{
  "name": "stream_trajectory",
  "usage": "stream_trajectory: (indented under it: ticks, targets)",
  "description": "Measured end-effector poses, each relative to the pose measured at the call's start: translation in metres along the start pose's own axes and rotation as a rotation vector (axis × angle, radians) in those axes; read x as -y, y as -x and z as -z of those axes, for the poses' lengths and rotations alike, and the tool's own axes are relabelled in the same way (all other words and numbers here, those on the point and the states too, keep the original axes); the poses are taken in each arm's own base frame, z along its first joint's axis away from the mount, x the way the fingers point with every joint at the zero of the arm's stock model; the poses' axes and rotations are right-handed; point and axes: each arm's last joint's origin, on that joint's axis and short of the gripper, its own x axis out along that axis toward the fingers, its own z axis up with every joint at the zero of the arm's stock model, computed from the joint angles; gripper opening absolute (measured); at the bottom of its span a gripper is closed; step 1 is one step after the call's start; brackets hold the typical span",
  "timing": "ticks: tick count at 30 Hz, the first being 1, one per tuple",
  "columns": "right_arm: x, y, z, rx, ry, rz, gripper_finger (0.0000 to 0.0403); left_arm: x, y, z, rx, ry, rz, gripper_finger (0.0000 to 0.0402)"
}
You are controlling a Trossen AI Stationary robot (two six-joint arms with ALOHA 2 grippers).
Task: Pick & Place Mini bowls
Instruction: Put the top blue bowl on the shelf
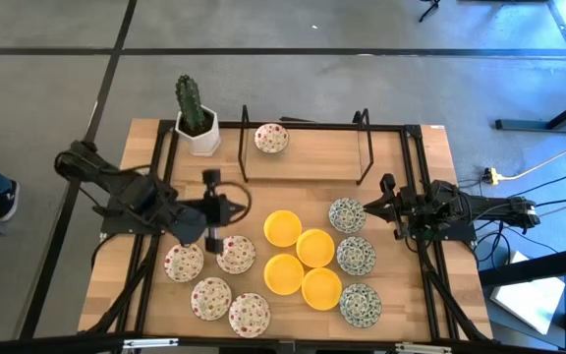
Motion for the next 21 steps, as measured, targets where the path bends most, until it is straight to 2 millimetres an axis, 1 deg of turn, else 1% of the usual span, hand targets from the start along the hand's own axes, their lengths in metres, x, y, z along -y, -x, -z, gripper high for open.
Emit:
stream_trajectory:
  ticks: [3,6,8,10,12,14,17,21]
  targets:
    - [0.0,0.0,0.0,0.0,0.0,0.0,0.0046,0.012,-0.022,0.027,0.127,-0.048,0.014,0.0002]
    - [0.0,0.0,0.0,0.0,0.01,0.0,0.0046,0.016,-0.045,0.054,0.286,-0.081,0.075,0.0002]
    - [0.0,0.0,0.0,0.0,0.027,0.0,0.0046,0.009,-0.056,0.071,0.377,-0.082,0.137,0.0002]
    - [0.0,0.0,0.0,0.0,0.03,0.0,0.0046,-0.004,-0.065,0.089,0.455,-0.058,0.177,0.0002]
    - [0.0,0.0,0.0,0.0,0.031,0.0,0.0046,-0.016,-0.072,0.108,0.567,-0.03,0.23,0.0002]
    - [0.0,0.0,0.0,0.0,0.031,0.0,0.0046,-0.025,-0.078,0.124,0.658,0.019,0.246,0.0002]
    - [0.0,0.0,0.0,0.0,0.031,0.0,0.0046,-0.034,-0.088,0.146,0.676,0.1,0.156,0.0002]
    - [0.0,0.0,-0.004,0.043,0.064,-0.003,0.0046,-0.033,-0.095,0.165,0.714,0.102,0.09,0.0002]
